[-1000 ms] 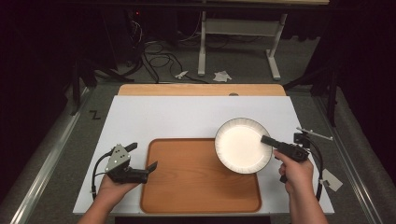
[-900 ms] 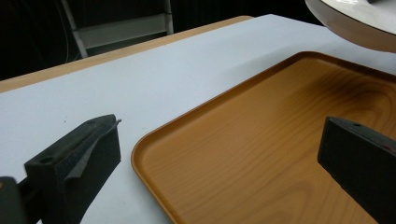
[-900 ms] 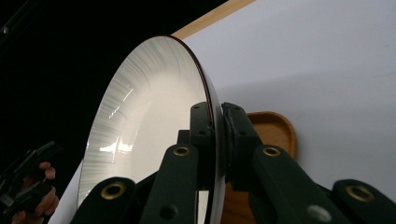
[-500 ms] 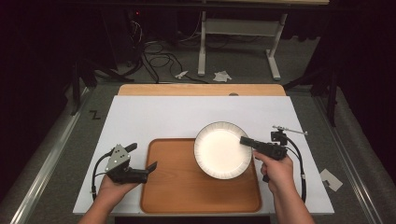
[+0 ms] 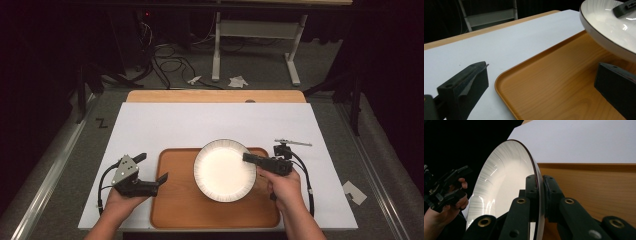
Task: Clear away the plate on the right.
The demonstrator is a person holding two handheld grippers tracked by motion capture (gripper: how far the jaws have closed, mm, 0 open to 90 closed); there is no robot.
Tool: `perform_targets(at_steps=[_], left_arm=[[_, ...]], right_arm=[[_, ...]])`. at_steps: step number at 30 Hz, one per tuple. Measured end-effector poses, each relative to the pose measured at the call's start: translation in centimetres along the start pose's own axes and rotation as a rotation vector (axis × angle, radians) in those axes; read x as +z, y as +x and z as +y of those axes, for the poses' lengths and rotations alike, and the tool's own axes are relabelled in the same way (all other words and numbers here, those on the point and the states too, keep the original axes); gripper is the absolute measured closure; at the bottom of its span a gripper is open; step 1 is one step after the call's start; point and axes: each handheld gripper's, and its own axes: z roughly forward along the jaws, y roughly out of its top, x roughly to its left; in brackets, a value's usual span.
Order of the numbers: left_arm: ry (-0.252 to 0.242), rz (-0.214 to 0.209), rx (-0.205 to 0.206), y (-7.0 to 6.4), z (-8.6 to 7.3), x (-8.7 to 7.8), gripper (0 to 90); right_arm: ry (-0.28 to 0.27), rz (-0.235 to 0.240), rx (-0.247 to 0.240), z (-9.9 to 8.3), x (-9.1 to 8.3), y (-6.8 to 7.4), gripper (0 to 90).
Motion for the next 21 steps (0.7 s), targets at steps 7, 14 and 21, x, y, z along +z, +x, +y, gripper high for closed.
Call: perform_targets(at_steps=[7, 14, 21], left_arm=[[-0.01, -0.002, 0.0, 0.0, 0.1, -0.2, 0.3], [-0.017, -0.001, 0.004, 0.1, 0.2, -0.3, 0.3], [-0.02, -0.004, 0.005, 0.1, 0.2, -0.4, 0.3]], right_arm=[[0.033, -0.005, -0.01, -0.4, 0.9, 0.5, 84.7], [0.087, -0.033, -0.03, -1.0, 2.1, 0.4, 84.7], [0.118, -0.057, -0.038, -1.4, 2.8, 0.1, 84.7]])
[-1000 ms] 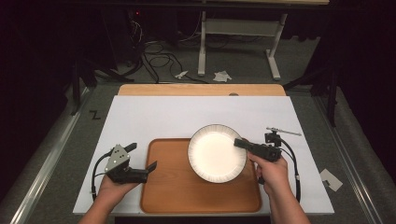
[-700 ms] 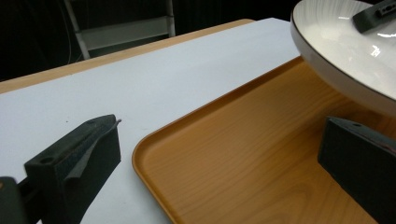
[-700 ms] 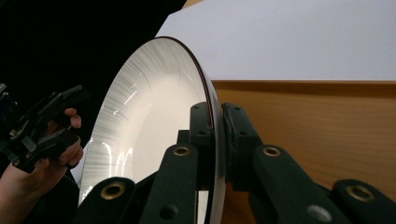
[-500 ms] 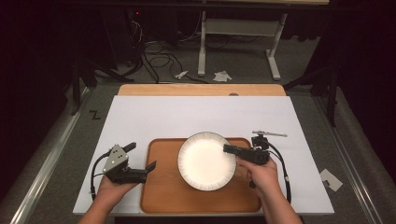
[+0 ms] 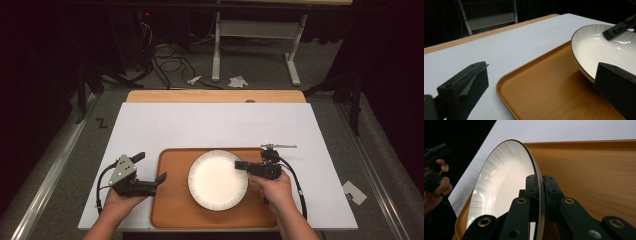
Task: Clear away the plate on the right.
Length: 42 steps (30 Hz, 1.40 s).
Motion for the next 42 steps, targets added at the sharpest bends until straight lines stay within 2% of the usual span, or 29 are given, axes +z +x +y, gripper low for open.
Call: perform_targets(at_steps=[27, 42], left_arm=[[0.006, -0.002, 0.0, -0.15, -0.01, 0.11, 0.3], [0.003, -0.005, 0.0, -0.09, 0.0, 0.04, 0.3]], right_arm=[[0.021, -0.021, 0.013, -0.36, 0.52, -0.4, 84.6], [0.041, -0.049, 0.025, -0.53, 0.94, -0.72, 84.7]])
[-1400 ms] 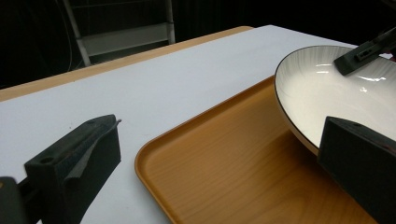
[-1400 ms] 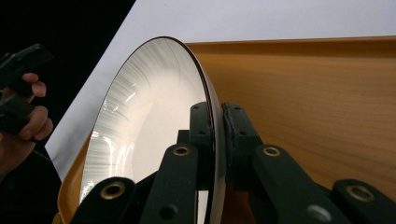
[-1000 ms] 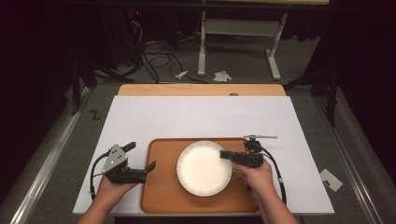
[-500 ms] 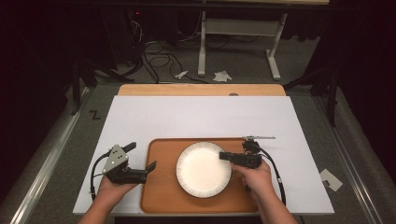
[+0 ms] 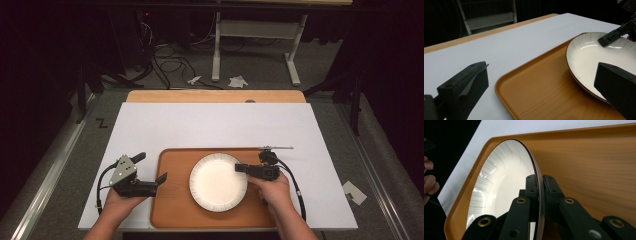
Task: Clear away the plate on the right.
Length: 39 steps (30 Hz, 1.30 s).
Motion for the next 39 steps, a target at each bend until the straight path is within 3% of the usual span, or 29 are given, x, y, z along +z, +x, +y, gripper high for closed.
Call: perform_targets(at_steps=[26, 30, 34, 39], left_arm=[[0.012, -0.014, 0.007, -0.1, 0.0, 0.1, 0.3], [0.026, -0.02, 0.009, -0.3, -0.1, 0.2, 0.3], [0.032, -0.028, 0.012, -0.4, -0.1, 0.4, 0.3], [0.029, -0.024, 0.007, -0.2, -0.1, 0.3, 0.3]], right_arm=[[0.11, -0.061, -0.004, -0.6, 0.6, -1.3, 80.7], [0.11, -0.07, -0.024, -0.7, 0.4, -1.2, 80.3], [0.104, -0.095, -0.048, -0.7, 0.1, -1.1, 71.6], [0.07, -0.09, -0.069, -0.4, -1.4, -1.1, 65.8]])
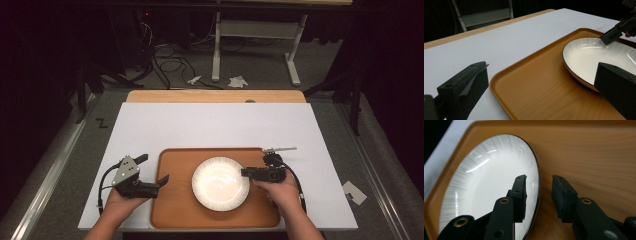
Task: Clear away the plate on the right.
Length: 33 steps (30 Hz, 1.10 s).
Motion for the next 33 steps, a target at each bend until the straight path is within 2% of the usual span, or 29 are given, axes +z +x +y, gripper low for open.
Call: perform_targets(at_steps=[2, 5, 8, 11, 13, 15, 16, 19, 22, 23, 27, 31, 33], left_arm=[[-0.002, 0.002, -0.004, 0.1, 0.0, -0.1, 0.3], [-0.003, 0.0, -0.01, 0.1, 0.0, -0.1, 0.3], [0.004, 0.001, -0.01, 0.1, 0.0, -0.1, 0.3], [0.006, 0.005, -0.016, 0.2, 0.0, -0.1, 0.3], [0.002, 0.01, -0.022, 0.2, 0.0, -0.1, 0.3], [0.004, 0.009, -0.028, 0.3, 0.0, -0.1, 0.3], [0.007, 0.007, -0.03, 0.3, 0.0, -0.1, 0.2], [0.008, 0.007, -0.036, 0.3, 0.0, -0.1, 0.2], [0.009, 0.007, -0.041, 0.4, 0.0, -0.1, 0.2], [0.011, 0.007, -0.042, 0.4, 0.0, -0.1, 0.2], [0.011, 0.008, -0.055, 0.3, -0.1, 0.0, 0.2], [0.019, 0.007, -0.05, 0.1, -0.2, 0.3, 0.2], [0.026, 0.006, -0.052, 0.1, -0.2, 0.5, 0.2]], right_arm=[[-0.041, 0.033, -0.02, 0.2, -0.8, 0.0, 65.5], [-0.09, 0.02, -0.071, 0.3, -2.2, 0.0, 60.5], [-0.205, 0.011, -0.129, 0.3, -4.1, -0.2, 56.5], [-0.299, -0.048, -0.173, 0.1, -6.2, -0.6, 49.4], [-0.336, -0.063, -0.177, -0.1, -7.5, -1.0, 42.6], [-0.347, -0.11, -0.194, -0.4, -8.5, -1.4, 37.8], [-0.368, -0.137, -0.236, -0.8, -9.2, -1.7, 32.9], [-0.413, -0.174, -0.283, -1.7, -10.2, -2.3, 22.8], [-0.44, -0.227, -0.268, -2.8, -11.1, -3.1, 4.9], [-0.448, -0.237, -0.267, -3.1, -11.3, -3.3, 1.3], [-0.49, -0.235, -0.289, -4.6, -12.5, -3.8, 0.0], [-0.518, -0.248, -0.282, -5.3, -13.1, -4.2, 0.0], [-0.517, -0.239, -0.262, -5.3, -12.9, -4.7, 0.0]])
